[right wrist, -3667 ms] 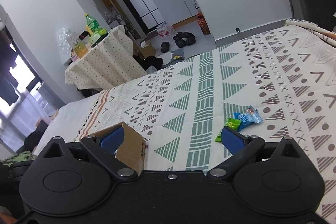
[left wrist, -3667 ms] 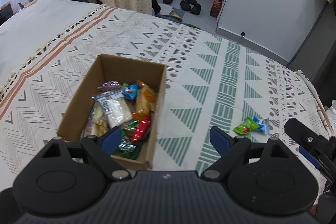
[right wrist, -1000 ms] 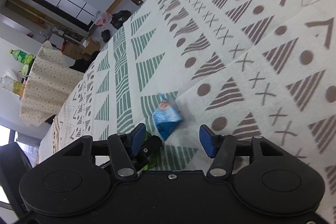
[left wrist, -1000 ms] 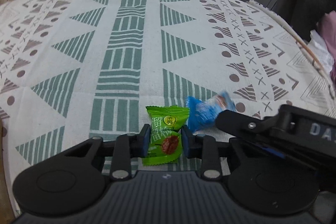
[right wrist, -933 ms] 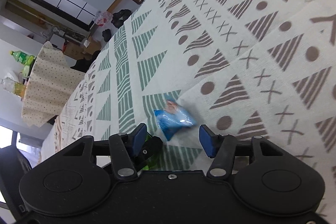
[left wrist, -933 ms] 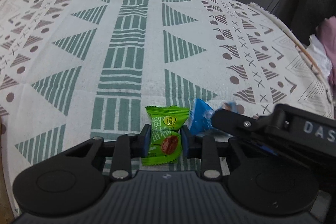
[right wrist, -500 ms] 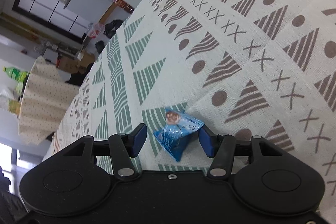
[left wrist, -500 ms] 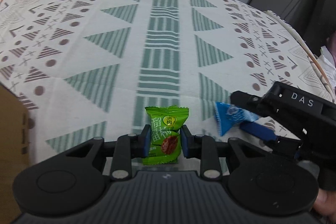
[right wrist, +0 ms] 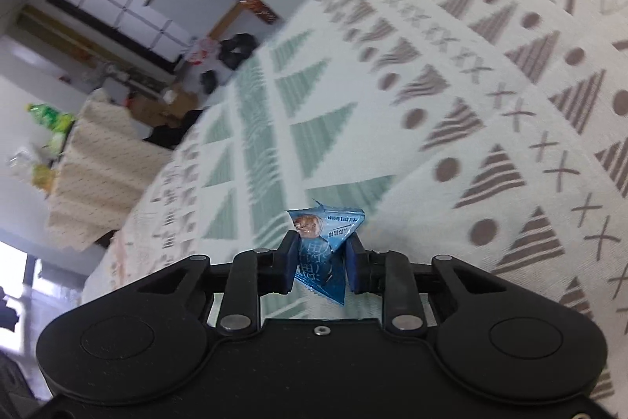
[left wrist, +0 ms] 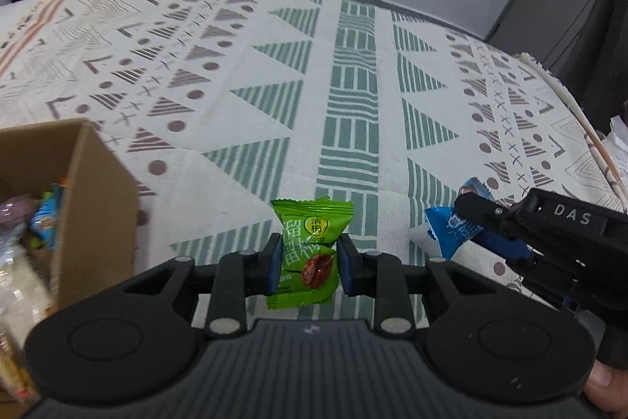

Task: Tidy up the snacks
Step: 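Carry the green pack in the left tool while the right tool carries the blue candy over the box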

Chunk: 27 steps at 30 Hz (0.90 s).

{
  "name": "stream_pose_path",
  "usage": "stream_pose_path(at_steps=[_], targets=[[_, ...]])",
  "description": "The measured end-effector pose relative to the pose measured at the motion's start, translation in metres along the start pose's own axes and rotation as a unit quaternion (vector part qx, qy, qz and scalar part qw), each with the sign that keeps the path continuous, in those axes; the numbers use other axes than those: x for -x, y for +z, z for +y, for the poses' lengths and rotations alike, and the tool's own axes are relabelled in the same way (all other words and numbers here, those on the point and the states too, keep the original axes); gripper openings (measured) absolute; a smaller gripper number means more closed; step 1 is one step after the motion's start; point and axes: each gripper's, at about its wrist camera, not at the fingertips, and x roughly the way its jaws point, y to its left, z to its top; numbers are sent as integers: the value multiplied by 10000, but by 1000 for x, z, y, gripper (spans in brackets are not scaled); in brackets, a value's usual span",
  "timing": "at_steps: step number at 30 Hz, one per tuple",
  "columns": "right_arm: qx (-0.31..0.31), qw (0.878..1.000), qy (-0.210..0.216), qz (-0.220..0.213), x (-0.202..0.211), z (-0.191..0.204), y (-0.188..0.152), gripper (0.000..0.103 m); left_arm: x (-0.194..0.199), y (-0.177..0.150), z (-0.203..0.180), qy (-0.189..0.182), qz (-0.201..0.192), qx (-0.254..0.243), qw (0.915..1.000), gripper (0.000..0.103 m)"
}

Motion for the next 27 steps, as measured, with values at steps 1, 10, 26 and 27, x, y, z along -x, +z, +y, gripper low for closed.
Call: stream_pose_path(at_steps=[1, 10, 26, 27], targets=[[72, 10000, 62, -23, 4, 5, -1, 25, 6, -1, 1, 27, -40, 19, 10000, 28], [556, 9962, 629, -215, 45, 42, -12, 25, 55, -12, 17, 294, -380, 325, 9983, 28], [1378, 9823, 1239, -280, 84, 97, -52, 25, 134, -33, 57, 669, -868, 629, 9920, 28], [1437, 9812, 1260, -280, 86, 101, -55, 25, 138, -34, 60, 686, -883, 653, 9916, 28]])
